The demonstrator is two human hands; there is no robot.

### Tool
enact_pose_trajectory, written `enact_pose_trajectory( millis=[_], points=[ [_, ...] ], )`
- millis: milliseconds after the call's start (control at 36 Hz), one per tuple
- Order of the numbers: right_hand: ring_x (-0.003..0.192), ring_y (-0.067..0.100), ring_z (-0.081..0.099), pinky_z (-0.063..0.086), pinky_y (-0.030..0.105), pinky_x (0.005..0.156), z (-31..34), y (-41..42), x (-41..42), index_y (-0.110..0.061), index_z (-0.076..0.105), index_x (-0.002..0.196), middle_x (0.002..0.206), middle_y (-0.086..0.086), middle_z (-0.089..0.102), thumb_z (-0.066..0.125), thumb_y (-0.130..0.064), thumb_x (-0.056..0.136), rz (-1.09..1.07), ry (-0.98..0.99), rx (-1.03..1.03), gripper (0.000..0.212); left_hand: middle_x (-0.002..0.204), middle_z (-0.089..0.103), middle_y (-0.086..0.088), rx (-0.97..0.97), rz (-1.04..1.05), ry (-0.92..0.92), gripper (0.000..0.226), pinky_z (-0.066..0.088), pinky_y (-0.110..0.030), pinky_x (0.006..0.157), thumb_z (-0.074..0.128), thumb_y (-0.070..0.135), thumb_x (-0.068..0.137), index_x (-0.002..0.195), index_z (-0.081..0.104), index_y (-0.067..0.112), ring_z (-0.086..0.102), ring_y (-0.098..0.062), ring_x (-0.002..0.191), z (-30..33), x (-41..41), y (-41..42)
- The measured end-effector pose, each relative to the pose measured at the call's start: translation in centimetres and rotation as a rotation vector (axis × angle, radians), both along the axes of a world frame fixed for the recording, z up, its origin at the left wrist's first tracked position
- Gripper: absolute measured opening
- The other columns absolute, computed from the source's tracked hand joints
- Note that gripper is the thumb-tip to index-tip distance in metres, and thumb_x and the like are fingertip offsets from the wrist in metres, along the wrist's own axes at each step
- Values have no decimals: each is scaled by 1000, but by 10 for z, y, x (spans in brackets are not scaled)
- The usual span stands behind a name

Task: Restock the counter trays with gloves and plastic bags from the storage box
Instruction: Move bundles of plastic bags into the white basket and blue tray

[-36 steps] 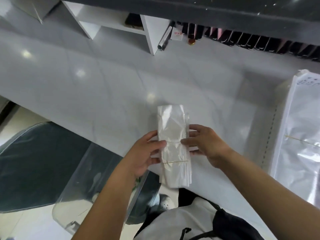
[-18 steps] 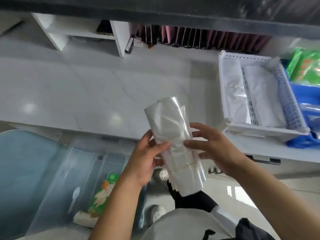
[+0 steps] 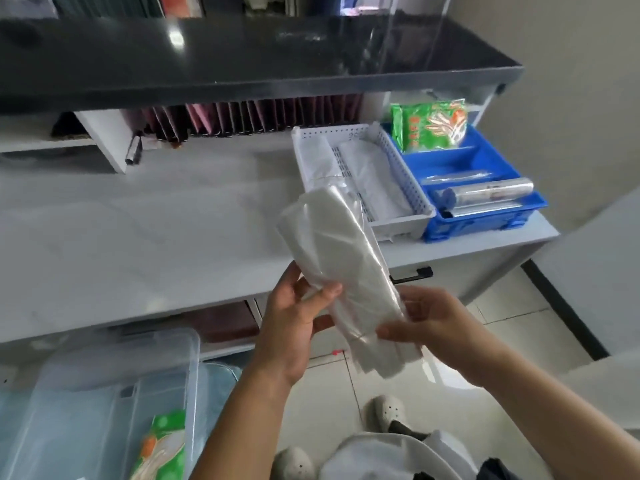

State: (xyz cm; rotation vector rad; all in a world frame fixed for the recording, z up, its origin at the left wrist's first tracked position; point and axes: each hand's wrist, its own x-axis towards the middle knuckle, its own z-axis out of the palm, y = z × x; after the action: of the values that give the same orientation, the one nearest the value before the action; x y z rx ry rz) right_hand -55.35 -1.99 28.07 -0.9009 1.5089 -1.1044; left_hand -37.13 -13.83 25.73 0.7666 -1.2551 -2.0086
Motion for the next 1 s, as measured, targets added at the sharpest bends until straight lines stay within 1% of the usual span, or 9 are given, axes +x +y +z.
enact_pose_trajectory(
  millis=[83, 194, 306, 389, 472, 639, 694, 833, 1000],
  points=[
    [79, 26, 69, 55, 30, 66, 8, 13, -27, -7, 74, 100, 92, 21, 74, 78, -1, 76, -40, 66, -88, 25, 117, 72, -5, -14, -39, 38, 42, 56, -31, 83, 77, 14, 81, 119, 67, 28, 69, -23, 107, 13, -27, 4],
    [86, 27, 73, 60, 41, 78, 20, 28, -72, -16, 77, 101, 93, 10, 77, 78, -9, 78, -80, 164, -213, 25, 97, 76, 4, -75, -113, 58, 31, 53, -13, 69, 75, 4, 81, 106, 75, 23, 71, -5, 81, 38, -75, 8],
    [87, 18, 74, 60, 44, 79, 32, 47, -130, -33, 76, 103, 94, -2, 78, 77, -19, 81, -170, 313, -329, 26, 125, 70, -6, -256, -158, -12, 46, 49, -36, 101, 78, 14, 81, 124, 65, 21, 63, -22, 120, 70, -134, 9],
    [89, 19, 73, 60, 43, 79, 42, 59, -173, -35, 75, 106, 96, -3, 77, 77, -27, 80, -218, 360, -397, 27, 136, 62, -1, -423, -119, -45, 77, 54, -32, 96, 83, 9, 77, 142, 45, 26, 58, -18, 127, 98, -174, 5],
    [78, 9, 71, 56, 24, 71, 48, 66, -218, -35, 76, 99, 87, -10, 76, 77, -13, 80, -249, 469, -440, 29, 144, 52, 5, -671, -37, -110, 104, 48, -40, 105, 89, 17, 68, 150, 28, 38, 51, -13, 133, 128, -207, 1],
    [67, -18, 56, 40, 1, 66, 52, 66, -292, -16, 77, 105, 76, -38, 59, 78, -22, 76, -315, 821, -470, 30, 145, 44, 22, -1209, -224, -404, 107, 38, -10, 104, 86, 28, 70, 151, 19, 49, 42, 4, 134, 177, -260, -5],
    [72, -11, 59, 43, 1, 69, 57, 62, -308, -13, 76, 108, 88, -25, 66, 81, -9, 75, -293, 955, -524, 34, 143, 45, 22, -1276, -269, -483, 109, 46, -13, 96, 86, 26, 68, 149, 18, 54, 49, 6, 126, 188, -275, -6],
    [60, 27, 70, 58, 39, 59, 65, 36, -354, -11, 75, 108, 88, 4, 77, 80, 2, 75, -244, 1147, -608, 36, 117, 63, 17, -1319, -305, -631, 104, 53, -10, 79, 84, 30, 67, 143, 21, 64, 64, -2, 98, 197, -308, -22],
    [70, 33, 71, 55, 37, 61, 64, -30, -402, -22, 73, 111, 91, 4, 78, 72, 0, 78, -227, 1258, -458, 40, 105, 66, 9, -1238, -221, -648, 69, 55, -20, 81, 81, 15, 74, 128, 53, 47, 67, -8, 90, 168, -348, -84]
  ],
)
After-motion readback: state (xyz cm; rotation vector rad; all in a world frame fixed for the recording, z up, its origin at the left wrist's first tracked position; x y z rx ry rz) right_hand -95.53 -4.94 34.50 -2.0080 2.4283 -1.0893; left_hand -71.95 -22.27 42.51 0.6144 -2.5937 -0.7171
